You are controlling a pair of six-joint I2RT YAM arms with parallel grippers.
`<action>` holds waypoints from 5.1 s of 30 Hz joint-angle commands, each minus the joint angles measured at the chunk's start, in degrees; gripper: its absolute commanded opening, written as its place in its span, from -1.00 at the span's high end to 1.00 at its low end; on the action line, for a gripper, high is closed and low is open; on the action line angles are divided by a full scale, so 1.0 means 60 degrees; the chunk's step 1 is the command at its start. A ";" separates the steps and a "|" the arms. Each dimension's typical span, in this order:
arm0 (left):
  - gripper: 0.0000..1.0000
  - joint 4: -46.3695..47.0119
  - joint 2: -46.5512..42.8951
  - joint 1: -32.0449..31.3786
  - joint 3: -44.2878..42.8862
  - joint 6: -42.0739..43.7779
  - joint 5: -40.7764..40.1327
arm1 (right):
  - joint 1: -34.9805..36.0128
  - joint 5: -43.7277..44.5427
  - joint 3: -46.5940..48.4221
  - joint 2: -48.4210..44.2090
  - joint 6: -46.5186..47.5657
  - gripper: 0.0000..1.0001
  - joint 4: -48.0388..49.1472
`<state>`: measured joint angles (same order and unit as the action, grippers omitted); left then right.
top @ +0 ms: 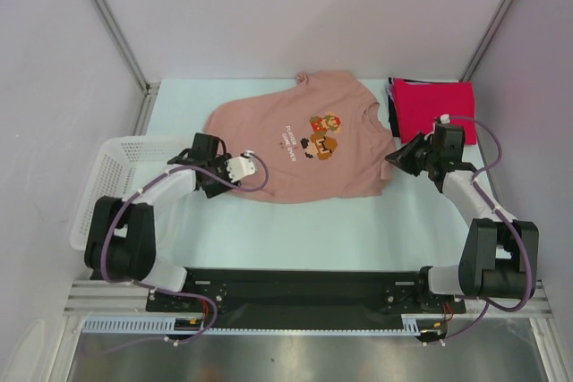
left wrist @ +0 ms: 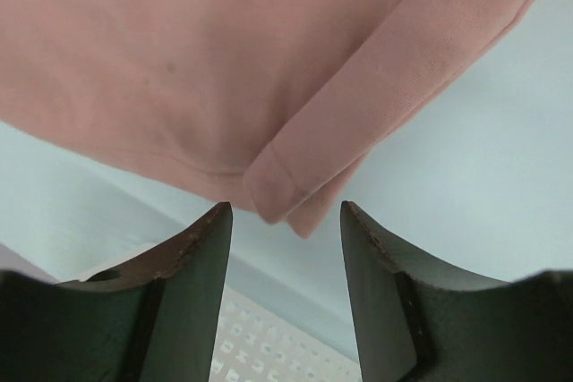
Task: Fold and stack the t-shirts
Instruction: Flatten the tshirt out
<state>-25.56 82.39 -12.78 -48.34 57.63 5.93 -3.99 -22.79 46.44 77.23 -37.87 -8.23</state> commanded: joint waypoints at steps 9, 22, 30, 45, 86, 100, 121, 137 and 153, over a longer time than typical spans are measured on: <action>0.74 0.0087 0.1400 -0.0053 -0.1259 0.0342 0.0079 | -0.0038 -0.0055 0.0581 -0.0186 0.0173 1.00 0.0024; 0.21 -0.0282 0.3773 0.0225 -0.3954 -0.0315 0.0272 | -0.0082 0.0121 0.0698 -0.0113 0.0349 1.00 -0.0210; 0.13 0.1565 0.3935 0.0225 -0.3986 -0.1634 -0.1312 | -0.0097 0.0150 0.0684 -0.0157 0.0364 1.00 -0.0269; 0.29 0.0187 0.1881 0.0020 -0.1480 0.1411 0.0609 | -0.0126 0.0077 0.0552 -0.0157 0.0364 1.00 -0.0211; 0.99 -0.0058 0.2545 -0.0127 -0.2680 0.0022 0.0269 | -0.0492 -0.0128 0.0639 -0.0932 0.0495 1.00 -0.0868; 0.99 -0.6091 -0.2862 0.3855 -0.7349 -0.2807 0.2689 | -0.0507 0.0209 0.5807 -0.4403 0.1536 1.00 -0.5218; 0.99 -0.5494 0.1073 0.4019 -1.3399 -0.3641 0.0930 | -0.0507 -0.0436 0.9616 -0.0132 -0.0571 1.00 -0.1165; 0.99 -0.2962 0.2500 0.3902 -1.5310 -0.4334 0.0607 | -0.0375 0.0076 1.6467 0.4826 -0.1527 1.00 -0.1559; 0.99 -0.2505 -0.1806 0.3653 -0.4560 -0.0743 0.1677 | -0.0434 0.1131 0.3812 -0.2921 0.0321 1.00 -0.2421</action>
<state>-39.86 75.99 8.84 -82.59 46.59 16.71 -5.87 -20.34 77.49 68.53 -37.34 -22.00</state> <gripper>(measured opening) 0.008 0.010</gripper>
